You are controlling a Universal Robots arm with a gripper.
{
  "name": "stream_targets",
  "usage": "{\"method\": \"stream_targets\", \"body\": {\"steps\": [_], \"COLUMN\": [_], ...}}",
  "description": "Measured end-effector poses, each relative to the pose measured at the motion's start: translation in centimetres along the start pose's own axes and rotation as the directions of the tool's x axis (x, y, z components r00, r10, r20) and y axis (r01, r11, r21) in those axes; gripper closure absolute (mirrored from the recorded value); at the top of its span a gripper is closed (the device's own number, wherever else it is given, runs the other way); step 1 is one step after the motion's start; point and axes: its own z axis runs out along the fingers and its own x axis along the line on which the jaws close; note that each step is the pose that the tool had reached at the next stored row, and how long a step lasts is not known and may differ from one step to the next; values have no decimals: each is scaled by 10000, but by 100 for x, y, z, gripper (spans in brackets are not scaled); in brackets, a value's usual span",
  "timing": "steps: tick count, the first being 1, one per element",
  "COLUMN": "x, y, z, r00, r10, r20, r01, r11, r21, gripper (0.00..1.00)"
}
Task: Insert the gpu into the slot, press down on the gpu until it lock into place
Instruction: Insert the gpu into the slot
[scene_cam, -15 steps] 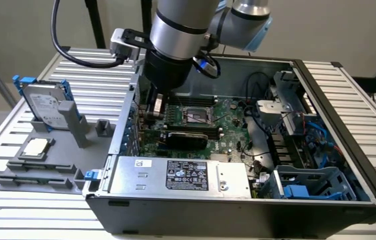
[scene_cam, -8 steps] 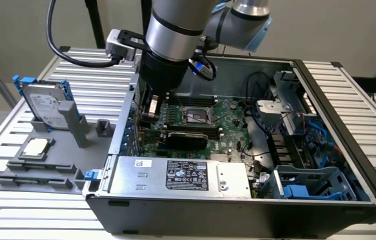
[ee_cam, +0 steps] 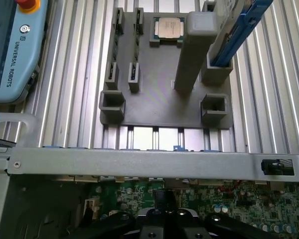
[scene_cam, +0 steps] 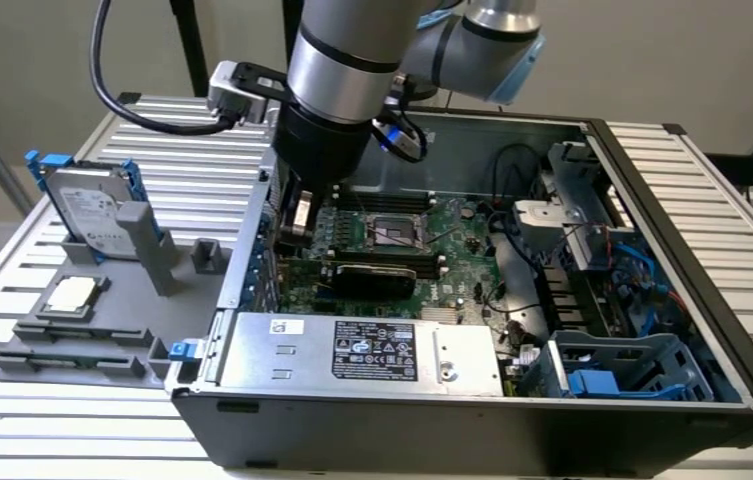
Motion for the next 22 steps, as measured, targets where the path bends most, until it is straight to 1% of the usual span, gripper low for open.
{"method": "stream_targets", "body": {"steps": [11, 18, 22], "x": [-41, -60, -69], "y": [9, 10, 11], "z": [16, 17, 15], "r00": [9999, 9996, 9996], "r10": [142, 265, 281], "r20": [36, 74, 78], "r01": [-142, -265, -281], "r11": [9999, 9996, 9996], "r21": [-5, -12, -18], "gripper": [89, 89, 89]}}
